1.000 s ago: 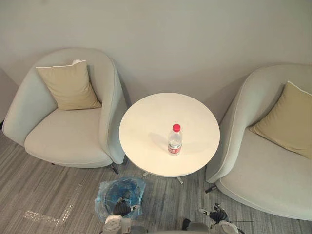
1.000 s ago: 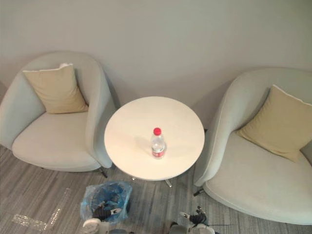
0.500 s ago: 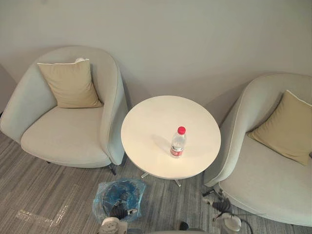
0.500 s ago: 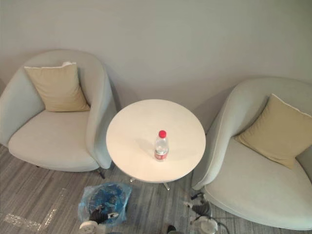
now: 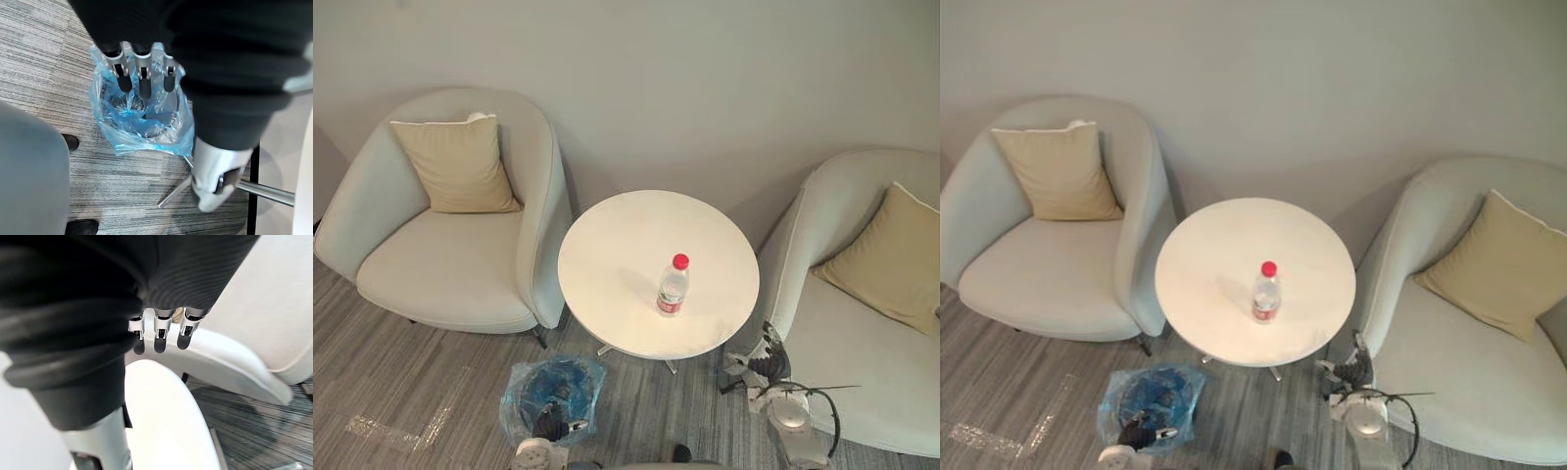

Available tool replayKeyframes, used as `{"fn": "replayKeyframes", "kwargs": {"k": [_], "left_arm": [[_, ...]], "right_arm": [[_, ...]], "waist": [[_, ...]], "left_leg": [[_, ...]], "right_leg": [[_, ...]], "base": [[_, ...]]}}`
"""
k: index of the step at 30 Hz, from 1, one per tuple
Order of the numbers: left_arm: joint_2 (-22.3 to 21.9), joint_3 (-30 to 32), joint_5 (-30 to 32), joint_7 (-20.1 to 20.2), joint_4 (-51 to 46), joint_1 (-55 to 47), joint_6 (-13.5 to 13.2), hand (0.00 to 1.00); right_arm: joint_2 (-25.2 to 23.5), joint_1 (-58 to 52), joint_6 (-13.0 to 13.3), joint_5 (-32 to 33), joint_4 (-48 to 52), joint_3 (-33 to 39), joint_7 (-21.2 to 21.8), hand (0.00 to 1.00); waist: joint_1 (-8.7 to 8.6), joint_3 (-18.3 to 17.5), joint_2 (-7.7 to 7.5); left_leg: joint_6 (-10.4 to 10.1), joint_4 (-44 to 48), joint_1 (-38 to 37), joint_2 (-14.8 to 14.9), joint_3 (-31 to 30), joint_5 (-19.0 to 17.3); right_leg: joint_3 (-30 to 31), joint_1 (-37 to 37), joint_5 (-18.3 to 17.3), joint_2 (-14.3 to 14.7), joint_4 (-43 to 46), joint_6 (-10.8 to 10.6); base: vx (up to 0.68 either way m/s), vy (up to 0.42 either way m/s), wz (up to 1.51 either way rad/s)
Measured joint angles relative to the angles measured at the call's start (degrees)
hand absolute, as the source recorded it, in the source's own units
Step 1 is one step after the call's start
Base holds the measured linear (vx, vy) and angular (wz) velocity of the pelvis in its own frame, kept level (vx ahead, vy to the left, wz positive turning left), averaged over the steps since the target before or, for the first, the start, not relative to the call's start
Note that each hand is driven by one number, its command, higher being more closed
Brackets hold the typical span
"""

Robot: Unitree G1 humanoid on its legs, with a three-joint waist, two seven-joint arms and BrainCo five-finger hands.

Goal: Gather rubbish on tea table into small bin, then transfer packed bag to large trash can.

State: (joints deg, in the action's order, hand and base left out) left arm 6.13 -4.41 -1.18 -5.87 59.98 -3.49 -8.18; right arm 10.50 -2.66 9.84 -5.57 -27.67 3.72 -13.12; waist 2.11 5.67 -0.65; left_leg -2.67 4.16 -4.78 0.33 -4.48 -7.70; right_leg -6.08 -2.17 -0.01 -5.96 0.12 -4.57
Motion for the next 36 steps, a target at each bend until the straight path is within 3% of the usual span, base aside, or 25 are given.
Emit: {"fn": "replayKeyframes", "kwargs": {"k": [10,19,32,33,36], "left_arm": [[-0.20,-0.05,-0.09,1.12,-0.91,-0.09,-0.21,0.00],[-0.38,0.05,-1.26,1.11,-3.16,0.03,-1.06,0.00],[-1.37,0.16,-3.62,0.93,-5.98,0.33,-1.93,0.00],[-1.40,0.12,-3.62,0.98,-6.07,0.33,-2.50,0.00],[-1.57,0.08,-4.52,1.03,-7.12,0.35,-2.80,0.00]], "right_arm": [[2.89,8.04,0.61,3.46,-3.14,-3.19,-0.21,0.00],[3.63,14.42,0.74,5.67,-5.75,-4.62,-0.44,0.00],[5.36,23.20,1.05,8.54,-7.70,-4.71,-3.02,0.00],[5.37,23.92,1.05,9.34,-7.85,-5.07,-3.16,1.00],[5.43,26.20,1.18,10.27,-9.24,-5.69,-3.38,1.00]], "waist": [[0.81,1.20,1.58],[1.36,4.26,2.95],[2.17,9.18,5.86],[2.48,9.28,5.93],[3.22,10.43,6.21]], "left_leg": [[-0.15,0.07,2.83,-0.79,-4.18,1.71],[-0.99,0.12,7.90,-1.20,-8.94,4.06],[-1.21,1.97,12.03,-2.05,-11.27,4.45],[-1.22,2.09,12.57,-2.04,-11.62,4.45],[-1.40,2.14,13.08,-2.01,-11.84,4.57]], "right_leg": [[-4.51,0.22,-0.02,-0.89,-0.06,0.03],[-8.84,4.29,-0.86,-1.59,2.97,0.53],[-10.90,8.65,-3.41,-3.23,8.30,0.46],[-11.15,9.26,-3.70,-3.26,8.84,0.54],[-11.28,10.07,-4.06,-3.29,9.76,0.79]], "base": [[-0.04,-0.020,0.25],[-0.06,-0.019,0.26],[-0.02,0.000,0.12],[-0.01,-0.018,0.13],[-0.01,-0.016,0.04]]}}
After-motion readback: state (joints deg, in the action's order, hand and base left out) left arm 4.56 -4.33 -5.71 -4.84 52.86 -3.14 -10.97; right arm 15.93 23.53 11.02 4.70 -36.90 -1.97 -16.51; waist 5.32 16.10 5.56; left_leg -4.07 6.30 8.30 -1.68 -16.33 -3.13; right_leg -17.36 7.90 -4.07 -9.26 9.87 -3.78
